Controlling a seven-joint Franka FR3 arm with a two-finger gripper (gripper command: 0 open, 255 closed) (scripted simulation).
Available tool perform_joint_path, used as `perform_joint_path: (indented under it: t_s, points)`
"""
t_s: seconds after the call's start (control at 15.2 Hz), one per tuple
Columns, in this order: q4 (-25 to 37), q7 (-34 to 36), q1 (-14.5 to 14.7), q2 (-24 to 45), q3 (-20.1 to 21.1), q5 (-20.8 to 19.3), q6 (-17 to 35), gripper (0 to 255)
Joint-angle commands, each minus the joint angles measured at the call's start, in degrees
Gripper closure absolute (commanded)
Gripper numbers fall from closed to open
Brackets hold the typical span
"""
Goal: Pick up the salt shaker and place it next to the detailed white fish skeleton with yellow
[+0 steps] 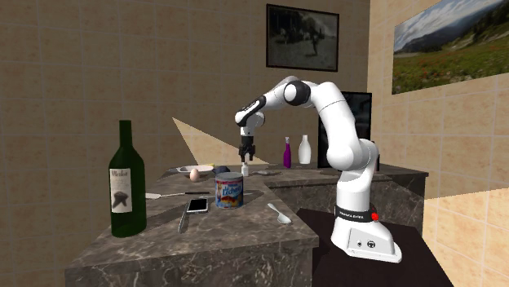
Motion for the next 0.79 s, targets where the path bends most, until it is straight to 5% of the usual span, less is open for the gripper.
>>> perform_joint_path:
  t_s: [0.0, 0.2, 0.73]
  points:
    - [1.1, 0.0, 0.0, -0.6, 0.0, -0.1, -1.7, 0]
    - [4.7, 0.2, -0.1, -1.7, -0.1, -0.2, -6.4, 0]
    - [4.7, 0.2, -0.1, -1.7, -0.1, -0.2, -6.4, 0]
